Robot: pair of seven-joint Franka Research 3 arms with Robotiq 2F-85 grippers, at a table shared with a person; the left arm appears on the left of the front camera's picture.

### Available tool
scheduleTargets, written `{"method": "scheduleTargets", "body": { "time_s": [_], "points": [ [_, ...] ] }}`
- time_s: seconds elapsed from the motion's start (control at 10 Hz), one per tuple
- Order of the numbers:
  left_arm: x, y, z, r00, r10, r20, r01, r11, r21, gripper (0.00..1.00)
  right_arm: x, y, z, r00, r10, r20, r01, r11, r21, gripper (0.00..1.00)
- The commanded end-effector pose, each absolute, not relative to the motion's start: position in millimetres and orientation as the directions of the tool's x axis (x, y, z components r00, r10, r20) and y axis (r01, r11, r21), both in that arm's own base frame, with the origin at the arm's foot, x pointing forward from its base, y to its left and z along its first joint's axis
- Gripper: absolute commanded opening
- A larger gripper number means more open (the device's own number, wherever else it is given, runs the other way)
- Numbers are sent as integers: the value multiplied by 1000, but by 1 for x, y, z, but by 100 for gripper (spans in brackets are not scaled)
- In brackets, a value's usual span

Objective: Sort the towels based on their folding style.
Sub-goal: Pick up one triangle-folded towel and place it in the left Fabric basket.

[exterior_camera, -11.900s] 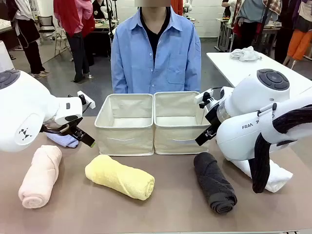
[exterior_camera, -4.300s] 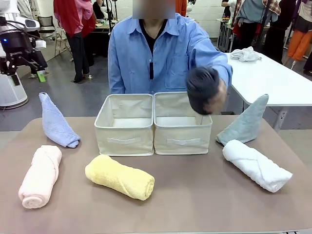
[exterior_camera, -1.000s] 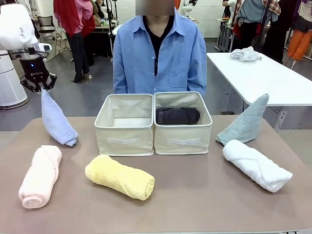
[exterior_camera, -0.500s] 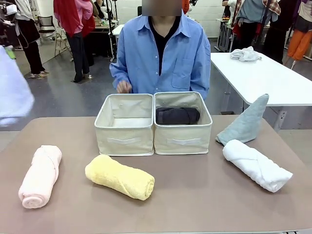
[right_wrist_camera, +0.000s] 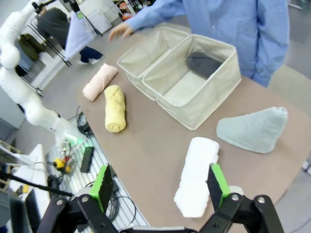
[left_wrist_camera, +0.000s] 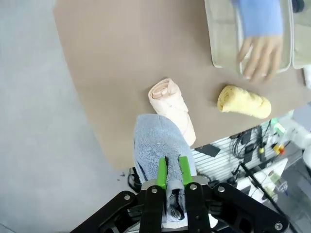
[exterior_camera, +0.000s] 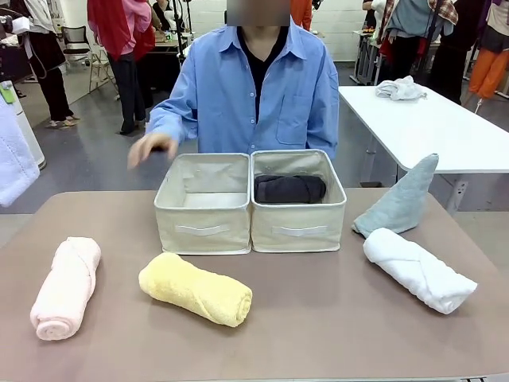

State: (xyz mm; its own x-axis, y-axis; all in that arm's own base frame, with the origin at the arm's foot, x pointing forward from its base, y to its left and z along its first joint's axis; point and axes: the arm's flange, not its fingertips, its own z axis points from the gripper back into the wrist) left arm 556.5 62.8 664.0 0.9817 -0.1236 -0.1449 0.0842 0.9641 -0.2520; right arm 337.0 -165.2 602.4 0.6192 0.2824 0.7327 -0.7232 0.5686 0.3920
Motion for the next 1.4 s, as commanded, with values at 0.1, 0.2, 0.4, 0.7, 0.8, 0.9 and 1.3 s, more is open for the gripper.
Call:
{"method": "scheduleTargets", "body": {
  "time_s": [0.1,0.2,0.4,0.7,0.8,0.9,1.3],
  "points": [
    [541,-17,657,825,-538,-174,497,836,-231,11,338,-165,603,604,277,747,-736,553,390,100],
    [537,4,660,845,-476,-244,443,878,-181,11,338,-165,603,604,277,747,-736,553,390,100],
    [485,113,666,885,-291,-363,284,956,-75,11,338,-165,603,604,277,747,-736,553,390,100],
    [418,173,660,961,-93,-259,61,990,-129,11,338,-165,603,604,277,747,-736,553,390,100],
    [417,177,656,962,-83,-259,47,989,-142,11,338,-165,603,604,277,747,-736,553,390,100],
    [419,180,657,964,-78,-253,42,989,-145,11,338,-165,603,604,277,747,-736,553,390,100],
    [421,178,654,966,-79,-248,39,986,-162,11,338,-165,603,604,277,747,-736,553,390,100]
  ]
}}
